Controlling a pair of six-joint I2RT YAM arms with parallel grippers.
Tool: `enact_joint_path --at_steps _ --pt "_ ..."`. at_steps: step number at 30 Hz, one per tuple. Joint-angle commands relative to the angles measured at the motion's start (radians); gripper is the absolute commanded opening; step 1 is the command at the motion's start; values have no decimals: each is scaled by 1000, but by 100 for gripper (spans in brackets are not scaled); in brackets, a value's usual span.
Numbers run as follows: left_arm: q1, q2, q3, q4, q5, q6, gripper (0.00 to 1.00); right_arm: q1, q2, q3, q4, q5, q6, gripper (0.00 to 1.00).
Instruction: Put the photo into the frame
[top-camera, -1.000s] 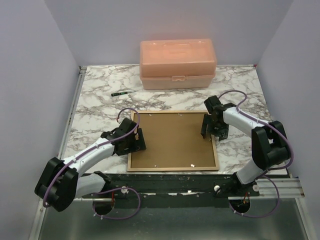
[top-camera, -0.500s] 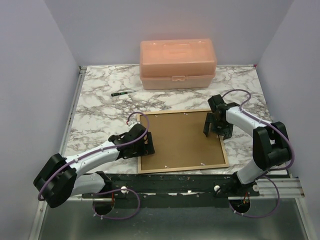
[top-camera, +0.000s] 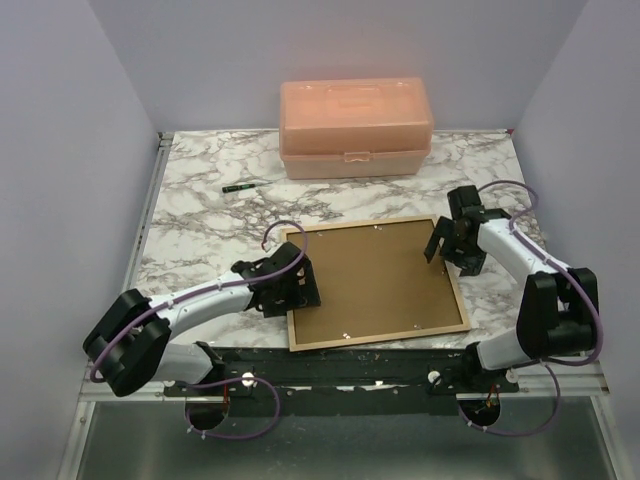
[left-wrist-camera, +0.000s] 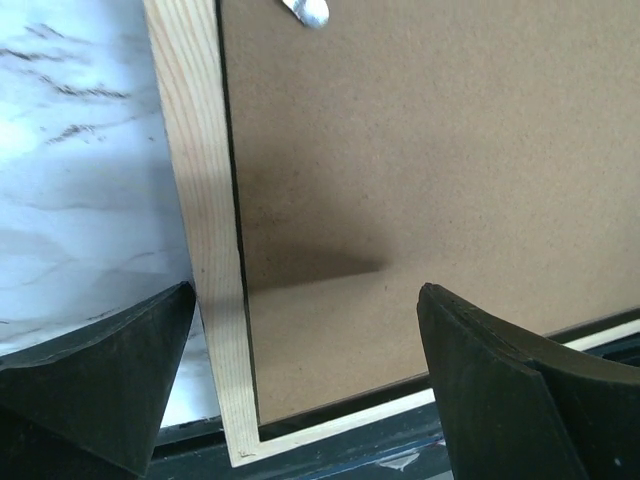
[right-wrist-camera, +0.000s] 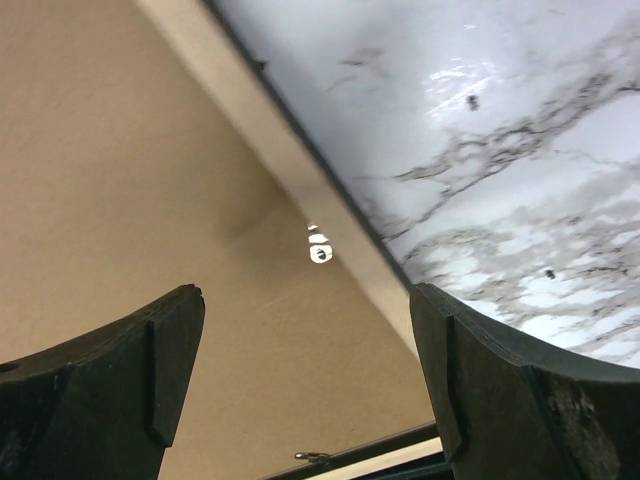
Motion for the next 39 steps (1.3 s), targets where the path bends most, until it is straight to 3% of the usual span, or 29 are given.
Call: enact_joint_path --at_steps 1,6,11,22,29,35,39 --pt "67 64 18 -70 -12 28 98 -108 14 -28 50 -107 -36 91" --pt "179 80 31 -32 48 68 98 -233 56 -38 101 -265 -78 91" --pt "283 115 47 22 116 80 98 -246 102 -60 136 -369 -87 91" --pt "297 305 210 -35 16 86 90 -247 124 -106 170 -470 -81 92" --pt "297 416 261 -51 -40 93 71 -246 121 -107 172 -470 -83 91" --pt "297 456 292 -115 -113 107 60 -247 125 -107 173 -477 -86 92" --pt "297 467 308 -161 -154 119 40 -247 128 -108 177 -484 -88 91"
